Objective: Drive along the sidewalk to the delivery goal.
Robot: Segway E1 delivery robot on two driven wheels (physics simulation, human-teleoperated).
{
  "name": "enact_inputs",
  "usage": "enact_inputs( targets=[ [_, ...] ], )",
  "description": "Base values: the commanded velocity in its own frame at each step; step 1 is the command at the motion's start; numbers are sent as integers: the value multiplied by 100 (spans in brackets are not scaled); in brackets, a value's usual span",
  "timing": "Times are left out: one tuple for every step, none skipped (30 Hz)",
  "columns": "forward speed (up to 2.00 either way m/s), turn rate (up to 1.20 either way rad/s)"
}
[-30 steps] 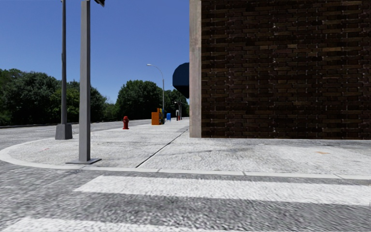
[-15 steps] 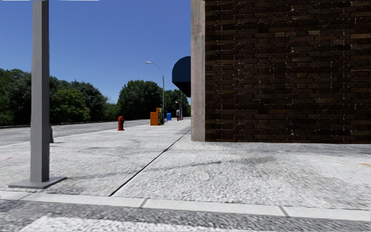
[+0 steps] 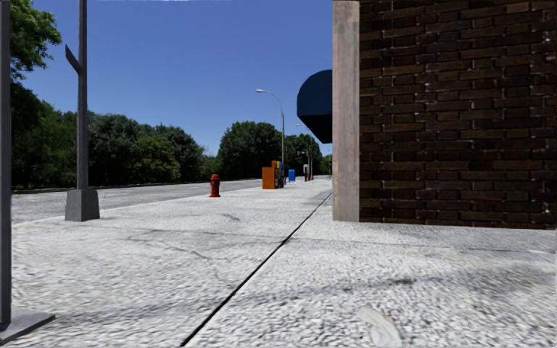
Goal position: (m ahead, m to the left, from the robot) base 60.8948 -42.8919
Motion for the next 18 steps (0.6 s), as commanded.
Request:
enact_inputs(
  targets=[
    [200,0],
    [200,0],
    [200,0],
    [200,0],
    [200,0],
    [200,0],
    [200,0],
    [200,0],
    [200,0],
    [200,0],
    [200,0],
    [200,0],
    [200,0],
    [200,0],
    [200,0],
    [200,0],
    [200,0],
    [200,0]
  ],
)
